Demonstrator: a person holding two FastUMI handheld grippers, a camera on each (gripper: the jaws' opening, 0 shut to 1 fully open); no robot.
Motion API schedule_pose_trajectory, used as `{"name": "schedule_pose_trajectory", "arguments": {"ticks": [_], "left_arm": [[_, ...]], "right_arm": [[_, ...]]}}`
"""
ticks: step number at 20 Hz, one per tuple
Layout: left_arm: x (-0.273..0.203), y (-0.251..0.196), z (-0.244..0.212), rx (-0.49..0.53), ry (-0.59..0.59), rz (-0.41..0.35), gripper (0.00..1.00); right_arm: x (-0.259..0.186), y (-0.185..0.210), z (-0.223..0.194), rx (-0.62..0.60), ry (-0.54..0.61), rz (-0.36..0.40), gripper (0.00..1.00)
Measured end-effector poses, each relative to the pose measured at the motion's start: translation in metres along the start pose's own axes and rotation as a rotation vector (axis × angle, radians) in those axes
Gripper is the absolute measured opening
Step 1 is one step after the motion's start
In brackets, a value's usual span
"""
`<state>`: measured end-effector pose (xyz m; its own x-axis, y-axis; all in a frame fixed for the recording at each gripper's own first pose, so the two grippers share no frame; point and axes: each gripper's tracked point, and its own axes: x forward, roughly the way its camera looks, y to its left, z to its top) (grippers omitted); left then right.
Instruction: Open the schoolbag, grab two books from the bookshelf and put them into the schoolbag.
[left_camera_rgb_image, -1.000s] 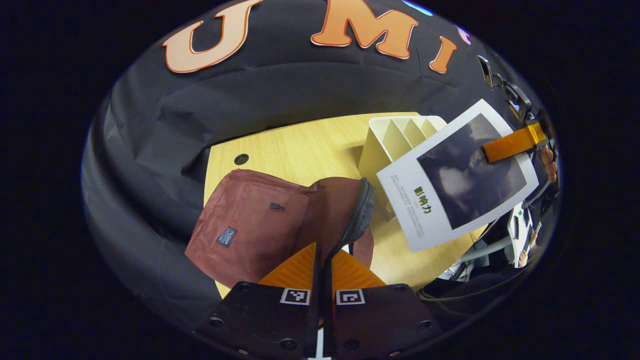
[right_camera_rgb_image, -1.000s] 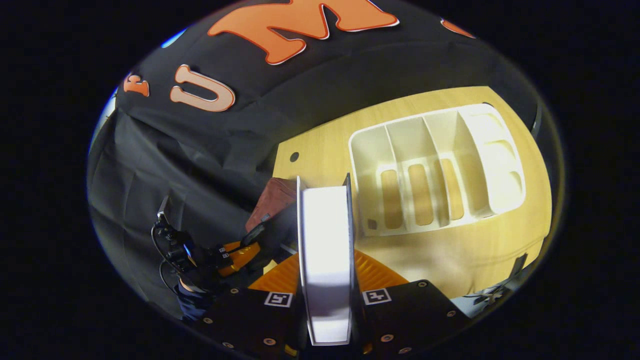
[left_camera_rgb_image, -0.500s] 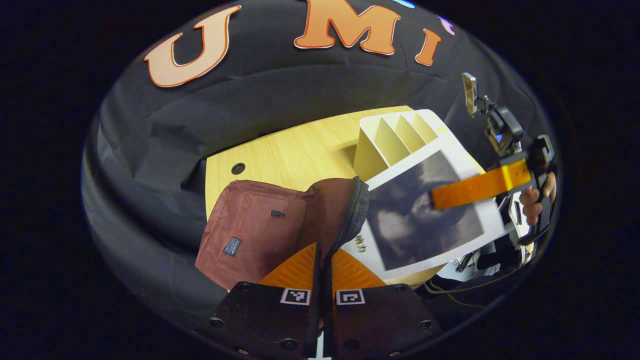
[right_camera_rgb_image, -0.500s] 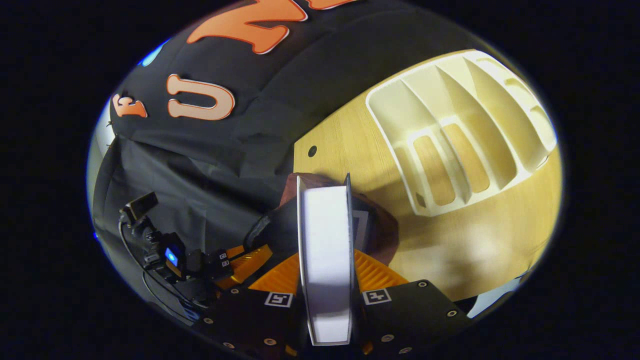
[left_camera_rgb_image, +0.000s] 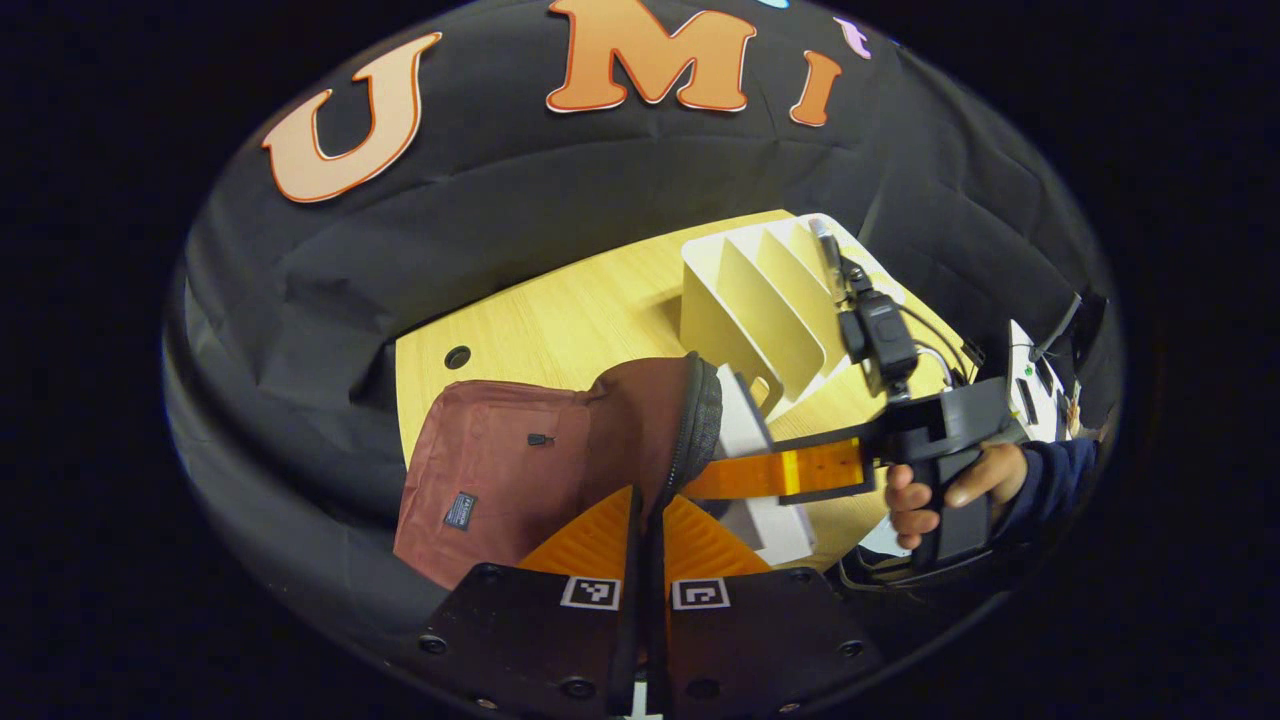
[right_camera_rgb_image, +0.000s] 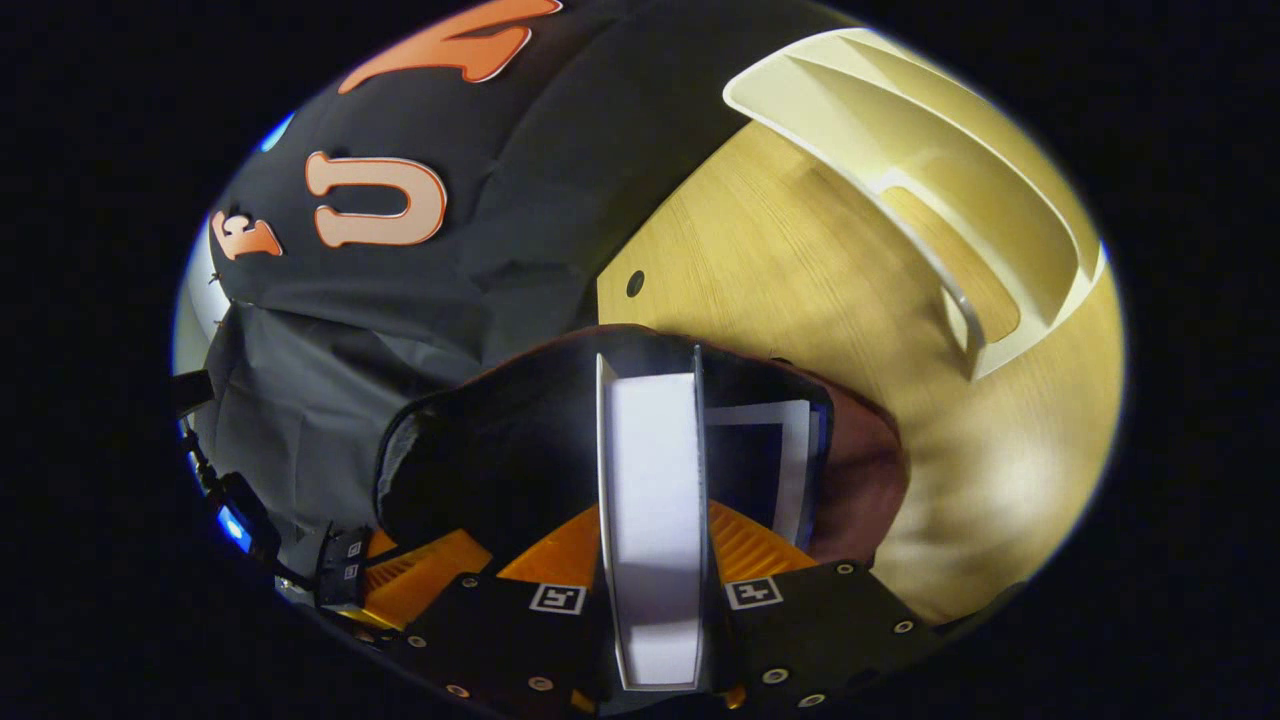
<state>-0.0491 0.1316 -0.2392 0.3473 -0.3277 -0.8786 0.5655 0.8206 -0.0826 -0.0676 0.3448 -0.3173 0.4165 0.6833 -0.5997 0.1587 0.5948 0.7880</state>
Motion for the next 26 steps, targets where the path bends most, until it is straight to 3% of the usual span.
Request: {"name": "schedule_pose_trajectory", "arguments": {"ticks": [6,10,12,14,15,16,17,18,19,22,26], "left_arm": [[-0.004,-0.009,-0.004,0.01,-0.015,-0.002,0.05],[-0.004,-0.018,-0.002,0.011,-0.017,-0.005,0.05],[-0.003,-0.015,-0.005,0.0,-0.023,-0.002,0.05],[0.001,-0.011,-0.007,-0.02,-0.033,0.002,0.05],[0.004,-0.012,-0.009,-0.035,-0.037,-0.002,0.06],[0.007,-0.015,-0.009,-0.05,-0.045,-0.017,0.07],[0.012,-0.019,-0.012,-0.058,-0.043,-0.03,0.09],[0.017,-0.021,-0.014,-0.061,-0.039,-0.033,0.1],[0.021,-0.024,-0.017,-0.057,-0.039,-0.037,0.12],[0.031,-0.039,-0.023,-0.081,-0.05,-0.048,0.16],[0.04,-0.068,-0.029,-0.099,-0.037,-0.042,0.3]], "right_arm": [[0.039,0.001,-0.015,0.069,-0.013,0.054,0.36],[0.069,-0.005,-0.019,0.074,-0.055,0.035,0.38],[0.072,-0.013,-0.022,0.011,-0.062,-0.034,0.42],[0.057,-0.028,-0.014,-0.086,-0.08,-0.114,0.56],[0.048,-0.028,-0.009,-0.118,-0.088,-0.143,0.68],[0.039,-0.032,-0.001,-0.144,-0.11,-0.166,0.58],[0.025,-0.033,0.007,-0.171,-0.133,-0.184,0.69],[0.015,-0.036,0.015,-0.191,-0.157,-0.198,0.89],[0.004,-0.038,0.024,-0.208,-0.177,-0.214,0.93],[-0.026,-0.054,0.048,-0.268,-0.241,-0.261,0.96],[-0.066,-0.065,0.07,-0.31,-0.277,-0.265,0.96]]}}
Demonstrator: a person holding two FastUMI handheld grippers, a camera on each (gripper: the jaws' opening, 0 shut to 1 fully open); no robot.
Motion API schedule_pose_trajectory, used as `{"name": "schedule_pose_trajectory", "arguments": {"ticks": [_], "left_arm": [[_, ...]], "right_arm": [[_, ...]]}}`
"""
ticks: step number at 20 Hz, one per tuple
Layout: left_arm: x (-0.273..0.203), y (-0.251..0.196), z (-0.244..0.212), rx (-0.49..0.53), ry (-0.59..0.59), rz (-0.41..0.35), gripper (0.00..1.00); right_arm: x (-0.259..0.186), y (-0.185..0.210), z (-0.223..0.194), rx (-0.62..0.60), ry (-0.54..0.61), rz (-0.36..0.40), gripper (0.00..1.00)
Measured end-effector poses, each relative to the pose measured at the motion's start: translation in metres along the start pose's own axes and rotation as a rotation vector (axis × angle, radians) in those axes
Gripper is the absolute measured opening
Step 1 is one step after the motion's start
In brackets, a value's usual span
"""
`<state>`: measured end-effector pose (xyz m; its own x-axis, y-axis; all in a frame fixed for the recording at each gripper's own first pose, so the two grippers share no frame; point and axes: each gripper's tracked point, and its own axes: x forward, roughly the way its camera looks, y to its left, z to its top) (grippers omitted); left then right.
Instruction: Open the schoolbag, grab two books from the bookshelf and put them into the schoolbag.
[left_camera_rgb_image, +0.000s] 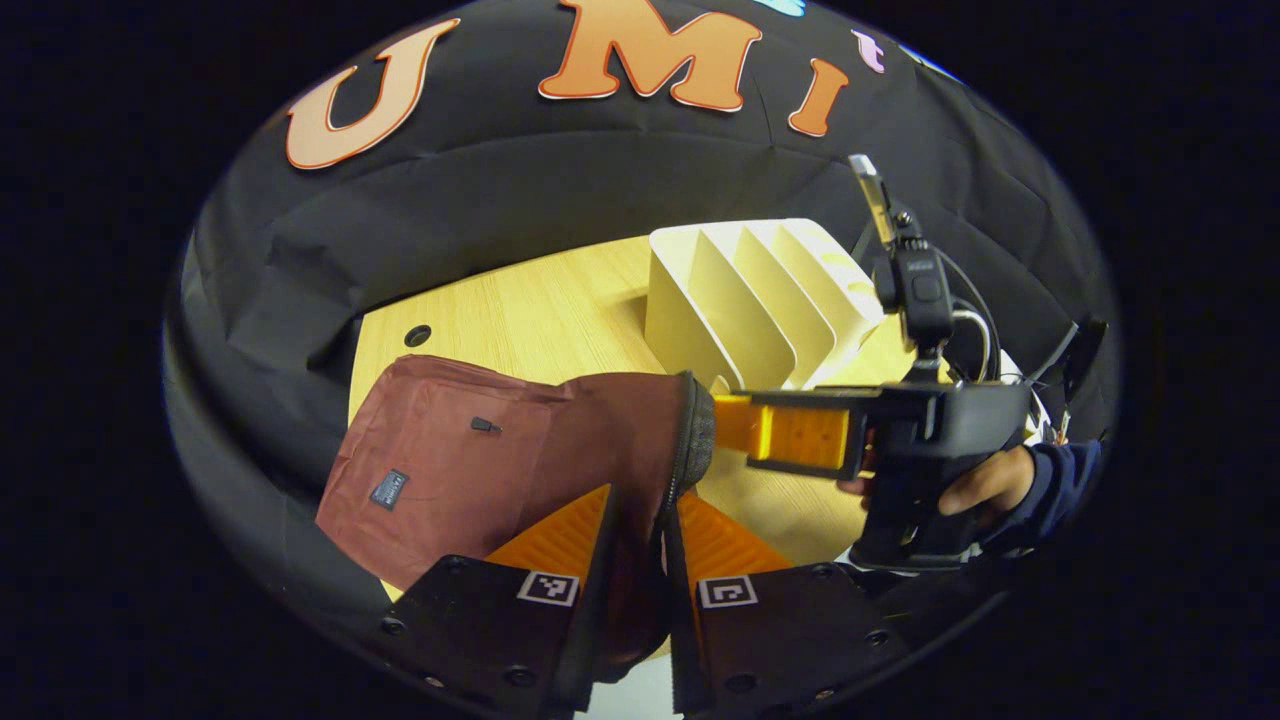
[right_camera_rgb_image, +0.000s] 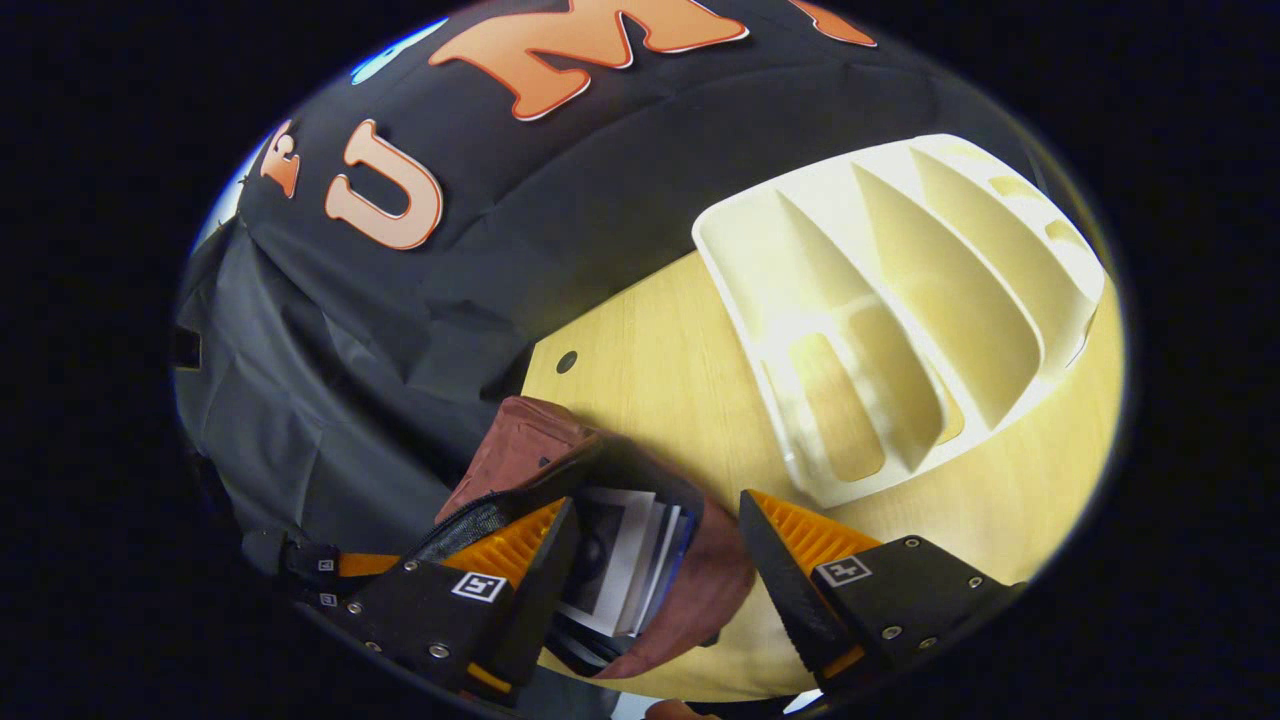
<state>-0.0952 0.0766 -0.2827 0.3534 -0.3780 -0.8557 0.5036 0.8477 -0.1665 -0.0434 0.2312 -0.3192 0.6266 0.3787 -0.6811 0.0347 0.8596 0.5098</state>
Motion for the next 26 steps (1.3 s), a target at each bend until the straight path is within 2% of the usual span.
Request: {"name": "schedule_pose_trajectory", "arguments": {"ticks": [3,7,9,11,14,16,21,23,26], "left_arm": [[0.006,-0.04,0.008,-0.055,-0.022,-0.014,0.48],[0.018,-0.088,0.021,-0.105,-0.056,0.008,0.65],[0.022,-0.113,0.037,-0.129,-0.093,0.013,0.83],[0.024,-0.132,0.055,-0.129,-0.137,0.04,0.92],[0.022,-0.163,0.079,-0.112,-0.208,0.07,0.95],[0.023,-0.177,0.094,-0.092,-0.247,0.122,0.99],[0.01,-0.208,0.143,-0.134,-0.43,0.221,0.99],[0.0,-0.205,0.161,-0.155,-0.525,0.268,0.98],[-0.02,-0.218,0.182,-0.156,-0.637,0.326,0.98]], "right_arm": [[-0.024,-0.025,0.023,-0.048,-0.026,-0.01,0.97],[-0.062,-0.06,0.057,-0.088,-0.066,-0.003,0.97],[-0.084,-0.076,0.077,-0.122,-0.106,-0.004,0.97],[-0.105,-0.093,0.101,-0.165,-0.16,-0.014,0.97],[-0.141,-0.119,0.146,-0.229,-0.268,-0.037,0.97],[-0.17,-0.137,0.172,-0.27,-0.324,-0.053,0.97],[-0.229,-0.165,0.212,-0.395,-0.445,-0.102,0.97],[-0.25,-0.17,0.221,-0.447,-0.489,-0.118,0.97],[-0.279,-0.176,0.232,-0.481,-0.535,-0.124,0.97]]}}
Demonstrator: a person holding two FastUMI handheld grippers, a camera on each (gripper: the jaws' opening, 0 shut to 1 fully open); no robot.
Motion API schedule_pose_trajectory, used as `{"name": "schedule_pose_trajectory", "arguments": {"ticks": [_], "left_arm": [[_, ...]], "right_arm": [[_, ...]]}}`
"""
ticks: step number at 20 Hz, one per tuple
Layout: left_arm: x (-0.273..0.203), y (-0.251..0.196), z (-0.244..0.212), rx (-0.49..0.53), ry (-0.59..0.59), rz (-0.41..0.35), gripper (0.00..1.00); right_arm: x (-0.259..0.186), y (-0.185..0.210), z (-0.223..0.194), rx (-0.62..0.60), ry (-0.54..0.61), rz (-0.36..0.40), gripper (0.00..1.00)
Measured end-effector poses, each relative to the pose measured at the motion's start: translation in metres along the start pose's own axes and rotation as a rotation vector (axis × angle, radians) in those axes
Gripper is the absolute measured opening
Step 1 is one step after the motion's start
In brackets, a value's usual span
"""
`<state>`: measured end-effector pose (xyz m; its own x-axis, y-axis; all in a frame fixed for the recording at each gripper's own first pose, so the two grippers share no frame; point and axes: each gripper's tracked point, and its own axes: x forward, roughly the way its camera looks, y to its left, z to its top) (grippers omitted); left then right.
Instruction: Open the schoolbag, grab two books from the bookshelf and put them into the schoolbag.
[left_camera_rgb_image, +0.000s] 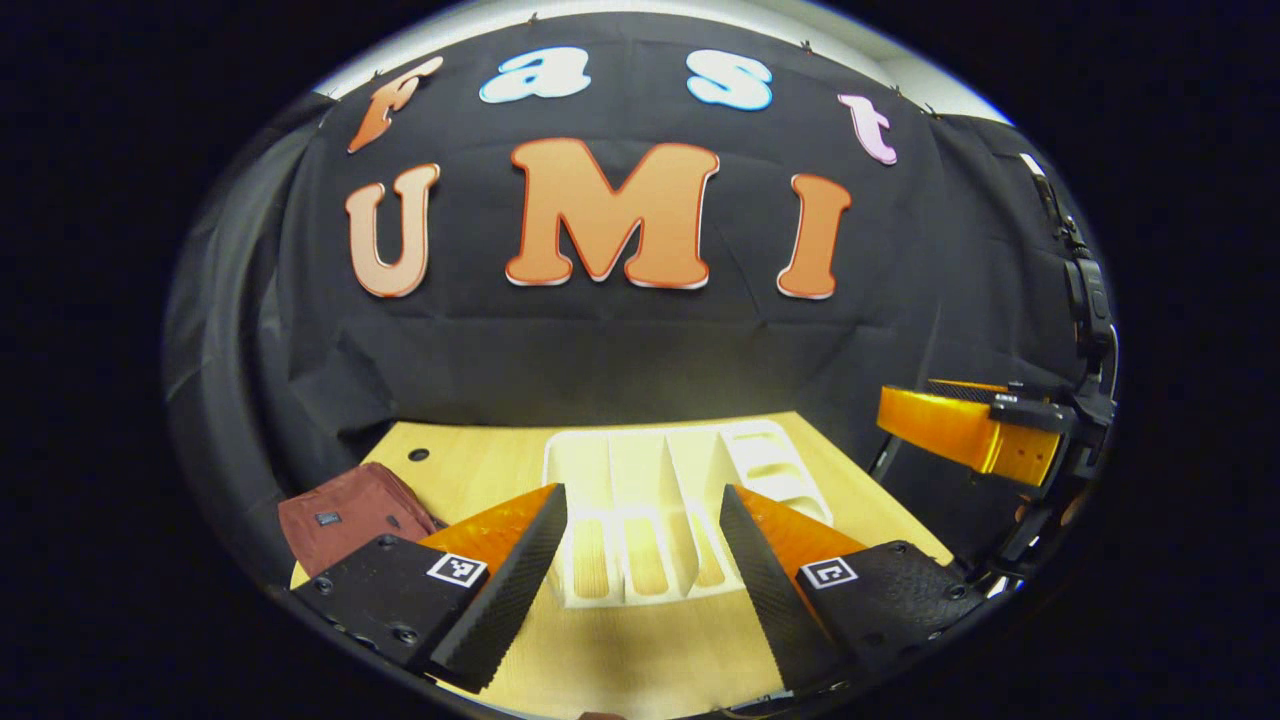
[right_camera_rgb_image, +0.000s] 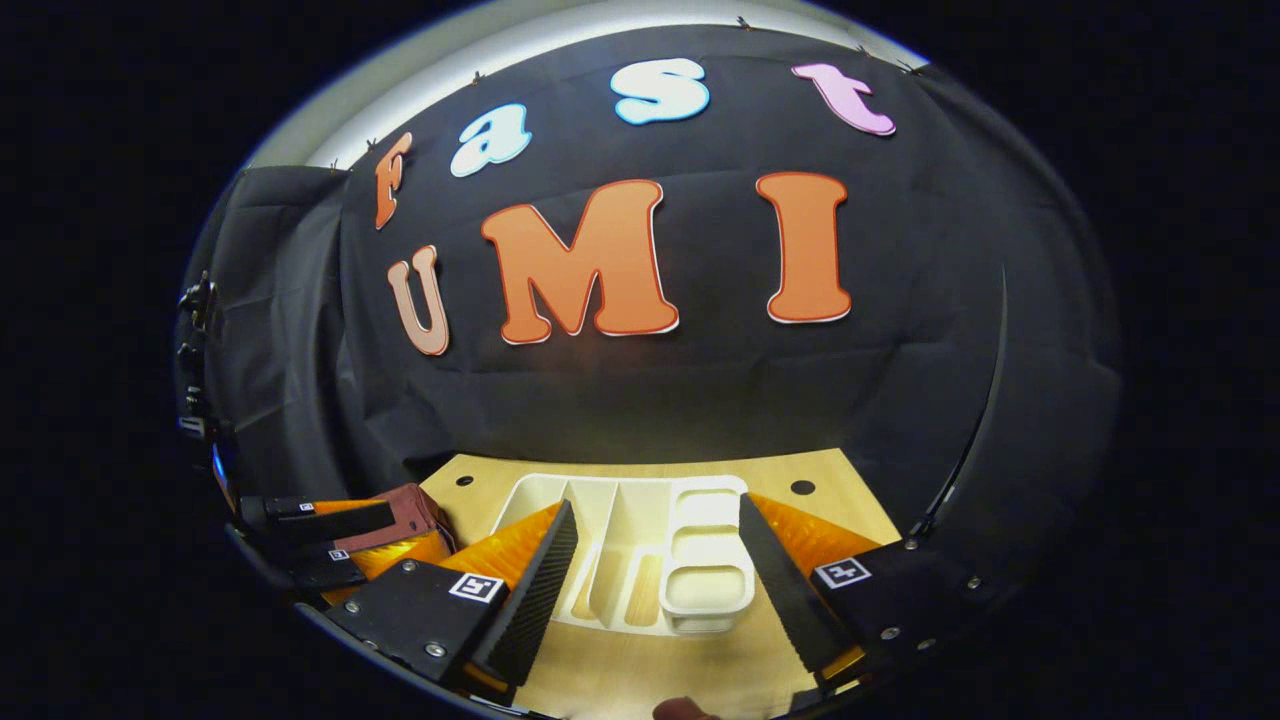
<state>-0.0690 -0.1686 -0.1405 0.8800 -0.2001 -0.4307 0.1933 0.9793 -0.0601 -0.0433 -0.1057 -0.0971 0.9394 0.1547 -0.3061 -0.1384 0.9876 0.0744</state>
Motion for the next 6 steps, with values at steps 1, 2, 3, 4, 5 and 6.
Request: {"name": "schedule_pose_trajectory", "arguments": {"ticks": [1,2,3,4,5,6], "left_arm": [[-0.004,-0.004,0.012,0.002,-0.041,0.012,1.0],[-0.007,-0.008,0.024,0.004,-0.09,0.025,0.98],[-0.009,-0.009,0.033,0.003,-0.131,0.038,0.98],[-0.012,-0.009,0.042,0.002,-0.166,0.048,1.0],[-0.013,-0.008,0.047,-0.003,-0.185,0.058,1.0],[-0.016,-0.007,0.051,-0.008,-0.199,0.063,1.0]], "right_arm": [[-0.006,-0.002,0.006,-0.007,-0.013,-0.005,0.97],[-0.01,-0.003,0.012,-0.008,-0.032,-0.001,0.97],[-0.014,-0.003,0.016,-0.008,-0.042,-0.003,0.97],[-0.017,-0.002,0.021,-0.006,-0.053,0.0,0.97],[-0.022,-0.002,0.023,-0.009,-0.06,-0.001,0.97],[-0.026,-0.002,0.027,-0.012,-0.072,-0.006,0.97]]}}
